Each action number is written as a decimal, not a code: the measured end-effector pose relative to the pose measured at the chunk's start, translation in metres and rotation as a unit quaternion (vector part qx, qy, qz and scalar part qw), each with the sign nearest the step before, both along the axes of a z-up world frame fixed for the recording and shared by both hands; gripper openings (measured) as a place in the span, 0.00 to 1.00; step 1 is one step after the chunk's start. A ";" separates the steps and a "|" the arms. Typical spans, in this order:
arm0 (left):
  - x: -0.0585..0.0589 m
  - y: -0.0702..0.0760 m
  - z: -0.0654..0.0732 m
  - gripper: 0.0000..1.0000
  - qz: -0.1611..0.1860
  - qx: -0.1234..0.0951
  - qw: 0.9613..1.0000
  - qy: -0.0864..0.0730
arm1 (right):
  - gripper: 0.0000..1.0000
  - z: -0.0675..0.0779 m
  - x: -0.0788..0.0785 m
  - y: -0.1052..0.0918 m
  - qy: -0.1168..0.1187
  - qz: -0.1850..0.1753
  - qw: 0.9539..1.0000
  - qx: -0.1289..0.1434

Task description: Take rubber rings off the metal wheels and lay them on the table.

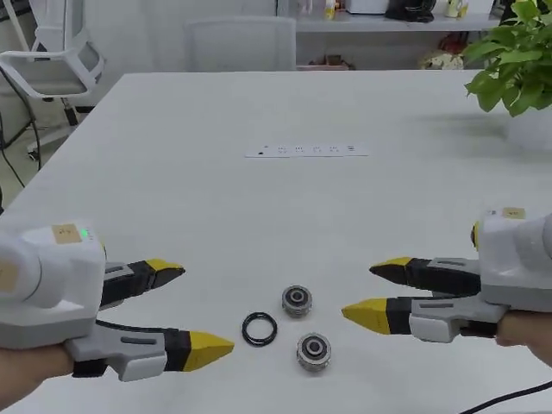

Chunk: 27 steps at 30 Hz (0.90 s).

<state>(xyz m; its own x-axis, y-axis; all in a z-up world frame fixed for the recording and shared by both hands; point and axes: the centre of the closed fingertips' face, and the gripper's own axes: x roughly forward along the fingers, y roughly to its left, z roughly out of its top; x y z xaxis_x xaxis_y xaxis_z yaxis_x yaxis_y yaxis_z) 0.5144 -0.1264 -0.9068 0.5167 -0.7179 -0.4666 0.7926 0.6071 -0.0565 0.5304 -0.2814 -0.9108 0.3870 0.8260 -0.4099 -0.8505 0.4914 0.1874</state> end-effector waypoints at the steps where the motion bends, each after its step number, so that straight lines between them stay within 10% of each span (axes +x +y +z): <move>1: 0.000 0.001 0.001 0.74 0.001 -0.001 1.000 -0.001 | 0.56 0.000 -0.001 -0.002 -0.005 -0.001 1.000 -0.004; 27: -0.016 0.011 0.010 0.79 0.026 0.000 0.999 -0.019 | 0.78 -0.009 -0.022 -0.036 -0.022 -0.030 0.999 -0.031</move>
